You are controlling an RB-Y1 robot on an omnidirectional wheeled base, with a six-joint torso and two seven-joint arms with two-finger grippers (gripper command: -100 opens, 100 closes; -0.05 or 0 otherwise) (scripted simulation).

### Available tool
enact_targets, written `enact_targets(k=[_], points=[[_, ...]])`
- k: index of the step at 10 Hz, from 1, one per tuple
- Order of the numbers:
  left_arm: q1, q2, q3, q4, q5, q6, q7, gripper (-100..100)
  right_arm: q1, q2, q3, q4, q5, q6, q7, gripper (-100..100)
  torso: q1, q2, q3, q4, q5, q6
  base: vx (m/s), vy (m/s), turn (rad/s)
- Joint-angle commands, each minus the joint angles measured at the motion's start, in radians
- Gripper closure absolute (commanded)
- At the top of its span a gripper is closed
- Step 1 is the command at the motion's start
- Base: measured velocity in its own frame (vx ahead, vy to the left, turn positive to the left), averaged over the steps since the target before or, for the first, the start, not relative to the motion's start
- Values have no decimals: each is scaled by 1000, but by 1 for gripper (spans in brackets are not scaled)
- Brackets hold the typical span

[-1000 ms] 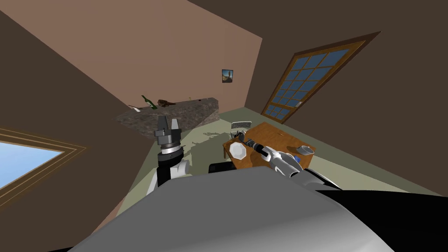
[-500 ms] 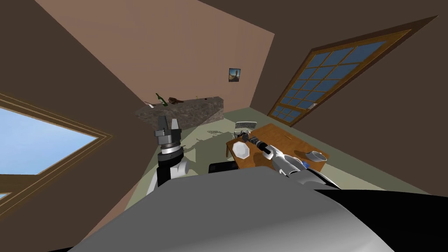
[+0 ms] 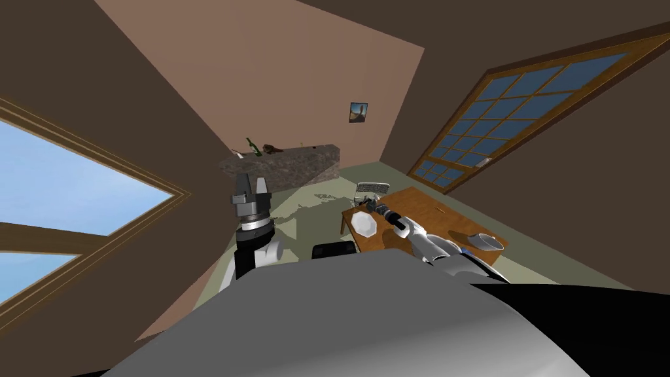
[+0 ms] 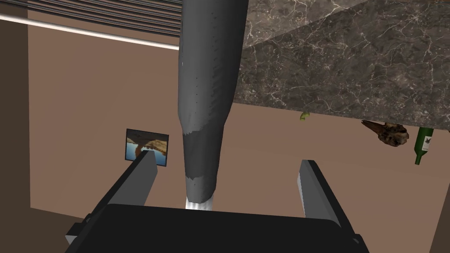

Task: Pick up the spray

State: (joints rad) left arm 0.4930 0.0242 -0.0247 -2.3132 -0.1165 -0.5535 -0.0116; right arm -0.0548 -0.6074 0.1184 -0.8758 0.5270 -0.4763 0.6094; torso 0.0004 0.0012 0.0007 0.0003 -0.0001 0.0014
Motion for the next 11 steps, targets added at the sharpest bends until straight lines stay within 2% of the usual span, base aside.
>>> enact_targets(k=[1, 3, 4, 5, 7, 9, 10, 11], points=[[0, 0, 0, 0, 0, 0, 0, 0, -28, 8, 21, 27, 15, -28, 1, -100, 0, 0, 0, 0, 0, 0, 47, 4, -298], [0, 0, 0, 0, 0, 0, 0, 0, -78, 25, 63, 77, 44, -83, 4, -100, 2, -8, -4, -2, 0, 1, 152, 53, -443], [1, 0, 0, 0, 0, 0, 0, 0, -84, 25, 63, 68, 44, -83, 4, -100, 3, -11, -6, -2, 1, 1, 116, 41, -187], [0, 0, 0, 0, 0, 0, 0, 0, -84, 25, 63, 81, 44, -83, 4, -100, 2, -10, -6, -2, 0, 0, 39, 15, 30], [0, 0, 0, 0, 0, 0, 0, 0, -139, 41, 105, 130, 73, -139, 6, -100, 0, -6, -3, -1, 0, 1, 88, 36, -352], [0, 0, 0, 0, 0, 0, 0, 0, -139, 41, 105, 134, 73, -139, 6, -100, 2, -8, -5, -2, 0, -1, 62, 37, -81], [0, 0, 0, 0, 0, 0, 0, 0, -167, 49, 126, 161, 87, -167, 7, -100, 0, -5, -3, -1, 0, 0, 46, 15, -326], [0, 0, 0, 0, 0, 0, 0, 0, -167, 49, 126, 161, 87, -167, 7, -100, -1, -5, -3, -1, 0, 1, 53, 28, -161]])
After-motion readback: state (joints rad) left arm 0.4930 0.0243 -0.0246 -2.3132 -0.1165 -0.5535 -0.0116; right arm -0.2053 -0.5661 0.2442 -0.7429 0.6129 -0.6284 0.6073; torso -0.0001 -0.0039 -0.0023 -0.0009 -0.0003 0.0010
